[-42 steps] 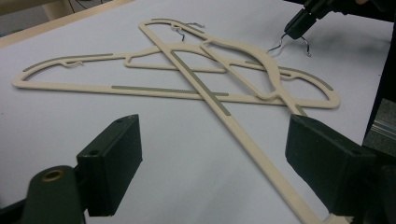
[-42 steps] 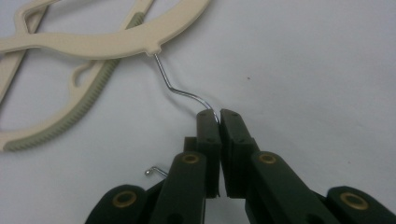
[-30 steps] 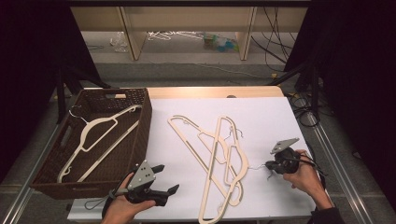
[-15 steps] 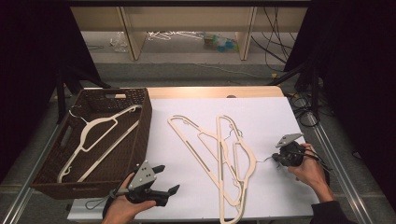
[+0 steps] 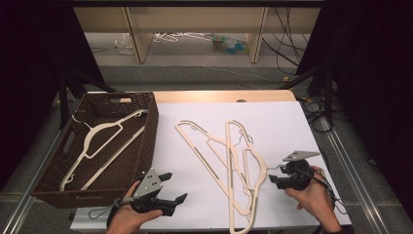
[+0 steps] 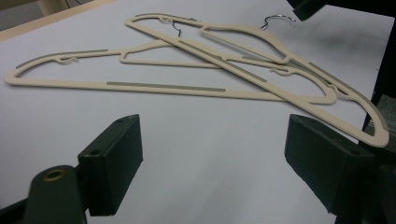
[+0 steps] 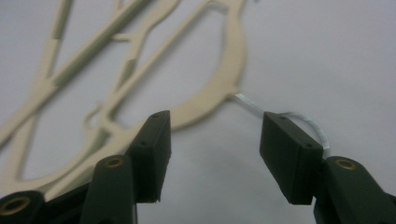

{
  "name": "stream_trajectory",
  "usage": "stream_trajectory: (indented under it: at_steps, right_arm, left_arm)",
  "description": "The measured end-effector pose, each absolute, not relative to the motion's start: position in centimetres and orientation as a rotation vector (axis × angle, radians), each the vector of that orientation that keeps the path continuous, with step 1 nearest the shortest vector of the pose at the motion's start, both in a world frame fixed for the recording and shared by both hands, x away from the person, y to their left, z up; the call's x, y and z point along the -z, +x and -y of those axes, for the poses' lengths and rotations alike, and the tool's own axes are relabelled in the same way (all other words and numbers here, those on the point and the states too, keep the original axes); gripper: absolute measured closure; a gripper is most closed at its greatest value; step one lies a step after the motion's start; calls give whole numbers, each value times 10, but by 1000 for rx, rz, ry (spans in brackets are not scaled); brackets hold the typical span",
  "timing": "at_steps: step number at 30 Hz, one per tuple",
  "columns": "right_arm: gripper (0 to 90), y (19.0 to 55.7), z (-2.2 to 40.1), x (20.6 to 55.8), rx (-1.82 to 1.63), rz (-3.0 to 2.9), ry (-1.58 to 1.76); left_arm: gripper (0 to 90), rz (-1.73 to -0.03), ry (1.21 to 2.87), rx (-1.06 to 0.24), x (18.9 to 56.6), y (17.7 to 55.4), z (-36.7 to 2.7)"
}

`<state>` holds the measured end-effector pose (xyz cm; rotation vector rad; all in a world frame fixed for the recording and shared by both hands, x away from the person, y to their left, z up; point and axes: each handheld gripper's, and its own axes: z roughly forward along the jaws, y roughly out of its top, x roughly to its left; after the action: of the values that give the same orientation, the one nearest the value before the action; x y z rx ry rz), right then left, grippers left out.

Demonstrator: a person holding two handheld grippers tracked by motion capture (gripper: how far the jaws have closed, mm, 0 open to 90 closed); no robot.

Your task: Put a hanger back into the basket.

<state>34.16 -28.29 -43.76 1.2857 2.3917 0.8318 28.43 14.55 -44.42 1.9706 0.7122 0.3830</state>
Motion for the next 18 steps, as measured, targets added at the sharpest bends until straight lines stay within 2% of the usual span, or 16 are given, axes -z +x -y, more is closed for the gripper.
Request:
stream_trajectory:
  at_steps: [6, 10, 18]
  right_arm:
    - [343, 315, 258, 446, -841, -2457, 1371]
    - [352, 312, 244, 453, -835, -2495, 1352]
    - [435, 308, 223, 463, -754, -2607, 1203]
  left_arm:
    - [192, -706, 1975, -384, 444, 283, -145]
    - [192, -706, 1973, -384, 444, 284, -145]
    - [192, -705, 1978, -382, 445, 284, -145]
